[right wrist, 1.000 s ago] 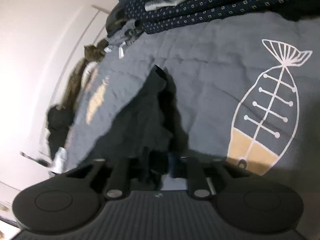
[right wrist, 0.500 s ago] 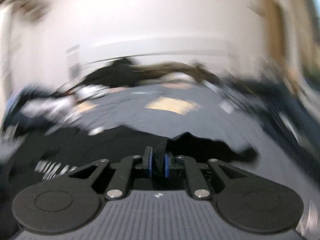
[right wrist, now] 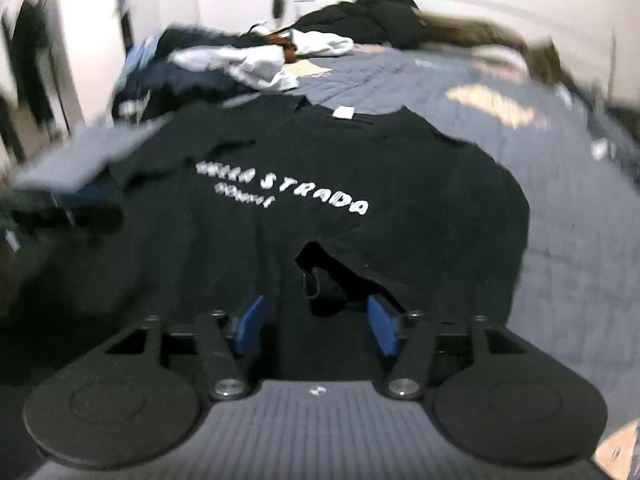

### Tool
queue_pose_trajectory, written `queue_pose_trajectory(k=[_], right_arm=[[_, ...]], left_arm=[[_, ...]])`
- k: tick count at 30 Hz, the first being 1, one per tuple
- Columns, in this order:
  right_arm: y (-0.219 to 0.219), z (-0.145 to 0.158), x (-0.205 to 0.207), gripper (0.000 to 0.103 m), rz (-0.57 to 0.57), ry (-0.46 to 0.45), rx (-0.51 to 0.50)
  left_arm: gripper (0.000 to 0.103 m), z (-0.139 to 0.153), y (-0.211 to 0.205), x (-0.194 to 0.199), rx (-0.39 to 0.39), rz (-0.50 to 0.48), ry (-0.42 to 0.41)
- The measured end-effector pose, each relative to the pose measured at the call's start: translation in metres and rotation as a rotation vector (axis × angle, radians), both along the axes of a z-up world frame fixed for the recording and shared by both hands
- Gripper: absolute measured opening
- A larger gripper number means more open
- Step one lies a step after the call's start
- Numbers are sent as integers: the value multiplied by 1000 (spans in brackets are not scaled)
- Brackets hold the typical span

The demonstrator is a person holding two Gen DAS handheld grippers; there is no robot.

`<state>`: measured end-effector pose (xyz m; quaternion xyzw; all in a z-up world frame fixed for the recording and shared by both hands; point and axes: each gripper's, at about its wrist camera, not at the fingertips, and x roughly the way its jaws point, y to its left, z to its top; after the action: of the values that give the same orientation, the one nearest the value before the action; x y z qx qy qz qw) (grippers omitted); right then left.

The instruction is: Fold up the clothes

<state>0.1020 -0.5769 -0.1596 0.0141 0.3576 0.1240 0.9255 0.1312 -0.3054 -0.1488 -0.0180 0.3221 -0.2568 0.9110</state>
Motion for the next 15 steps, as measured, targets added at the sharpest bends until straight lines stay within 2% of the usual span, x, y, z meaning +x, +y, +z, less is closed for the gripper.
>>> queue_pose_trajectory(k=[4,7,9,11,13,15], right_arm=[[-42,23,-12,66,-124,-10,187],[-72,30,-18,67,-225,-32,286],[-88,31,-20,68,-290,-39,305],[-97,32,-22,68,-330,-32,281],[-105,35,-24,68,-330,-36,260],[-111,35,-28,68,-318,-34,263]], left_arm=[[90,7,-9,-5,37,-21,-49],[90,10,-34,-16,104,-75,-120],[90,11,-51,-24,154,-116,-169],[90,11,-71,-32,210,-163,-224],[90,7,-104,-43,313,-252,-320],[90,2,-133,-52,381,-330,-400]])
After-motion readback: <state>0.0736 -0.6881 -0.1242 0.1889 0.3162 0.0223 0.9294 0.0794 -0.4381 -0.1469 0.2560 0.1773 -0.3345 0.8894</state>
